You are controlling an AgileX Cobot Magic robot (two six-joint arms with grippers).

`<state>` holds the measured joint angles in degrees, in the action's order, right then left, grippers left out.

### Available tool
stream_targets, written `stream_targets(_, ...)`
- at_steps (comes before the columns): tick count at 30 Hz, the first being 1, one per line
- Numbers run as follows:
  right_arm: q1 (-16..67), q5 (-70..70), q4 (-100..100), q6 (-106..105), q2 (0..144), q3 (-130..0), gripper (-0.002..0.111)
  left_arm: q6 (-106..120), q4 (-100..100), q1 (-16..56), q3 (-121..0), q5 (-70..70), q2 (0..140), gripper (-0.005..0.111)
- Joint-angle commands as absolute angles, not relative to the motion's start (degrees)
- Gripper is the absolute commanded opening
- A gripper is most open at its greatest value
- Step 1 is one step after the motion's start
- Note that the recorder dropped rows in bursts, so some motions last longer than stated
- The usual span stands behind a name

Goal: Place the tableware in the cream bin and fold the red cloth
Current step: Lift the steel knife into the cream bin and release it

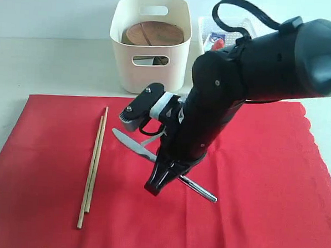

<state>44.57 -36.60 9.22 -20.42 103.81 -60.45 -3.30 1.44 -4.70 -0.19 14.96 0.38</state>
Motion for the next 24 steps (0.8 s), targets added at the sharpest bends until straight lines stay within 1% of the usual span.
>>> stream_targets(1,44.7,-32.4,9.4,-20.4,100.9,-60.4,0.000,-3.2,1.8,-4.4,0.0,14.8,0.0,0.003)
stream_targets(18,44.7,-9.5,9.0,-19.8,100.4,-60.4,0.000,-3.2,1.8,-4.4,0.0,14.8,0.0,0.003)
stream_targets(24,42.4,-1.7,9.0,-19.8,100.4,-60.4,0.000,-3.2,1.8,-4.4,0.0,14.8,0.0,0.003)
